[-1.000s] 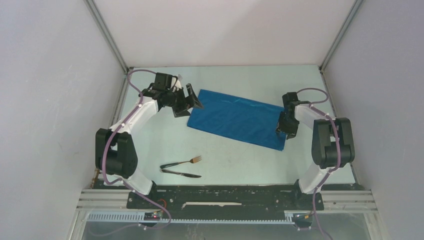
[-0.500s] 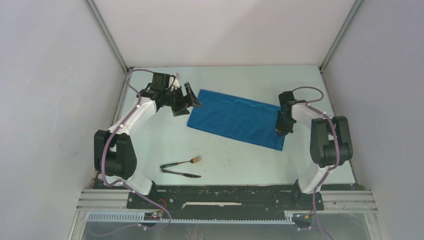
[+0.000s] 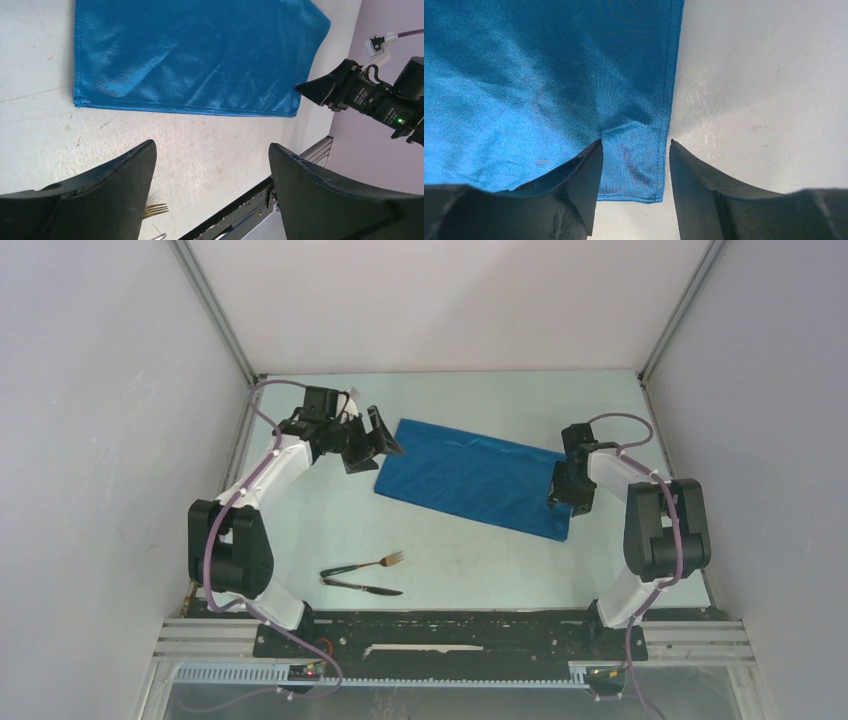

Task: Fold the napkin into a case and place the utensils inside
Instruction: Pick up the rectangle-folded napkin from the center of the board, then fold the rectangle-folded napkin at the center of the board.

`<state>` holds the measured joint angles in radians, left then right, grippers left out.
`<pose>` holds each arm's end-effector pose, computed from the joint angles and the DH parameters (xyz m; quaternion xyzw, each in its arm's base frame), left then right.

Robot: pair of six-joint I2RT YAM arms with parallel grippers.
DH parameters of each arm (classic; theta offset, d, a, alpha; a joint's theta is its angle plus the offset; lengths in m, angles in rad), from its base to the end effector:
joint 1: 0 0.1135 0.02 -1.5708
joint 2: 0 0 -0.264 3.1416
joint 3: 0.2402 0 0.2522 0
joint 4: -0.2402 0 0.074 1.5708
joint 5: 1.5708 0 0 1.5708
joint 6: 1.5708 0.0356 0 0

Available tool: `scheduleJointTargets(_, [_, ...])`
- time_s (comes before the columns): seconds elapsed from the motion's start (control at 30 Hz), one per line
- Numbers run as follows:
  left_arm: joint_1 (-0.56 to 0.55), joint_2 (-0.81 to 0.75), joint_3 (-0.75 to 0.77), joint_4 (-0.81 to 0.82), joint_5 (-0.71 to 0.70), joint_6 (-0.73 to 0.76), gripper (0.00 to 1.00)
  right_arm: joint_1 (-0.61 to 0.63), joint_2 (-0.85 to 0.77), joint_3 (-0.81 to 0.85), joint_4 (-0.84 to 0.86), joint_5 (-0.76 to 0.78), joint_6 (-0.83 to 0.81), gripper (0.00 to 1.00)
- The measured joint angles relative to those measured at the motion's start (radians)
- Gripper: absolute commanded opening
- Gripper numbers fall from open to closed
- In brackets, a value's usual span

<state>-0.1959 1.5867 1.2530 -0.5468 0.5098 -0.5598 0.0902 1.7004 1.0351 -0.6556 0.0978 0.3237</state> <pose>0.3323 -0.0837 0.2729 -0.0809 0.9110 -0.3413 0.2168 0.3100 0.0245 0.1652 0.1215 0.9836 -0.0219 0.1318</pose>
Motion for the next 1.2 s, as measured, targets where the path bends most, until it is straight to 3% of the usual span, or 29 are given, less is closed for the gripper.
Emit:
scheduleJointTargets(0.4, [0.002,0.0,0.0,0.007,0.021,-0.001,0.9,-0.049,0.048,0.026,-0.009,-0.066,0.0,0.54])
scheduleJointTargets(0.63, [0.008,0.0,0.0,0.015,0.04,-0.01,0.9,-0.058,0.093,0.076,-0.063,-0.071,-0.006,0.28])
scheduleJointTargets(0.8, [0.016,0.0,0.0,0.021,0.045,-0.015,0.9,-0.045,0.122,0.109,-0.082,-0.088,-0.005,0.0])
scheduleJointTargets(1.2, [0.019,0.002,-0.002,0.029,0.045,-0.016,0.9,-0.003,0.077,0.078,-0.056,-0.03,-0.029,0.0])
